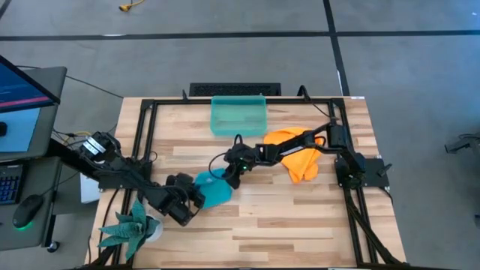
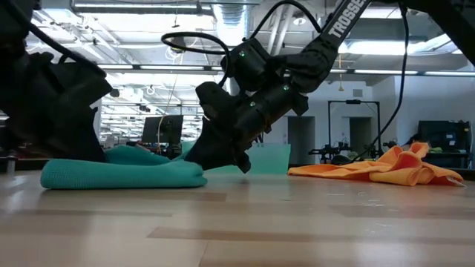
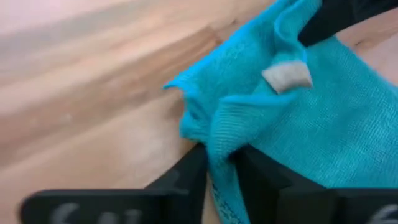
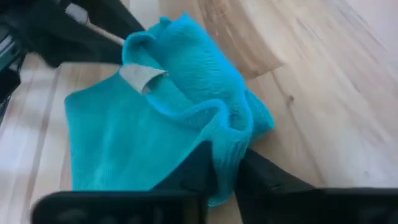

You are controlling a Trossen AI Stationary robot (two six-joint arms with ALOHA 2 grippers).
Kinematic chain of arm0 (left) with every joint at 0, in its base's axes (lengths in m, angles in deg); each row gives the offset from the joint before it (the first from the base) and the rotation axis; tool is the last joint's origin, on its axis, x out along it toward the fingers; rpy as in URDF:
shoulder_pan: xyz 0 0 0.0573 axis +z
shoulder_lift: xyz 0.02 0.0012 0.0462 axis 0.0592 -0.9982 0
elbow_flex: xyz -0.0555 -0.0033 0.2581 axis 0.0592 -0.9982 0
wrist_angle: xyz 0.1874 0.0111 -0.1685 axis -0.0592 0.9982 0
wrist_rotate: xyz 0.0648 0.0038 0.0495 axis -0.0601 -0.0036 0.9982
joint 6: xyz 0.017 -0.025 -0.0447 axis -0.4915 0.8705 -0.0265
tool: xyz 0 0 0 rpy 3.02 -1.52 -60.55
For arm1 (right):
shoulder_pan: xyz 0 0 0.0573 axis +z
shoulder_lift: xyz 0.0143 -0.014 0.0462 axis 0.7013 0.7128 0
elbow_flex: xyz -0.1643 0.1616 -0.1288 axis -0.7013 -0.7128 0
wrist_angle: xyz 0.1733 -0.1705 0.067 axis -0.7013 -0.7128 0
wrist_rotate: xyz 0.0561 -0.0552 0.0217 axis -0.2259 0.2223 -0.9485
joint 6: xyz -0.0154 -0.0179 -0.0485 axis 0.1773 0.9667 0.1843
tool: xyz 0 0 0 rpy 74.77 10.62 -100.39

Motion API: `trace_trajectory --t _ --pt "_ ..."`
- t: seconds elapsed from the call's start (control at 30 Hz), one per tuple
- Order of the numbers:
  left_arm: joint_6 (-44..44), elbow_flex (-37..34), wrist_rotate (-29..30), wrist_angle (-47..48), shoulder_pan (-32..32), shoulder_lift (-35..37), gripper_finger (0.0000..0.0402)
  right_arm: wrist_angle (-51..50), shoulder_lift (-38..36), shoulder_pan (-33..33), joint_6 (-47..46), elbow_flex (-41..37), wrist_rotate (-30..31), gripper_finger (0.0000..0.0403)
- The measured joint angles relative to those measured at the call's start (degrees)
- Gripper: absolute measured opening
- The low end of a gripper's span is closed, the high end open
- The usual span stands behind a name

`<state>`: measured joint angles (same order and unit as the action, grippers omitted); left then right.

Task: Roll microfiber towels into tight, uniform cylinder then place into a basket
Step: Fold the blue microfiber cloth

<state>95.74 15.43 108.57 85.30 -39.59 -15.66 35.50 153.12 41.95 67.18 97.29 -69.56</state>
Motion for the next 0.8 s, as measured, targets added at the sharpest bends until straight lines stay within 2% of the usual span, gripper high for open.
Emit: trace_trajectory --t 0.1,0.17,0.33,0.43,0.8 --pt "-3.8 0.0 1.7 0.0 0.2 0.0 0.0018 0.0 0.0 0.0 2.2 0.0 0.0 0.0033" --pt "-6.4 0.0 2.4 0.0 0.2 0.0 0.0007 0.0 0.0 0.0 4.5 0.0 0.1 0.0013" --pt "-14.9 0.0 2.2 0.3 0.1 0.0 0.0013 -0.3 0.0 1.1 12.5 0.0 1.0 0.0018" --pt "-18.5 0.1 2.3 1.5 0.1 0.1 0.0008 -1.0 0.0 2.6 17.9 0.0 3.5 0.0012" --pt "-25.4 0.1 4.8 7.5 -2.0 0.1 0.0004 -1.6 0.0 9.2 33.9 0.1 26.2 0.0005"
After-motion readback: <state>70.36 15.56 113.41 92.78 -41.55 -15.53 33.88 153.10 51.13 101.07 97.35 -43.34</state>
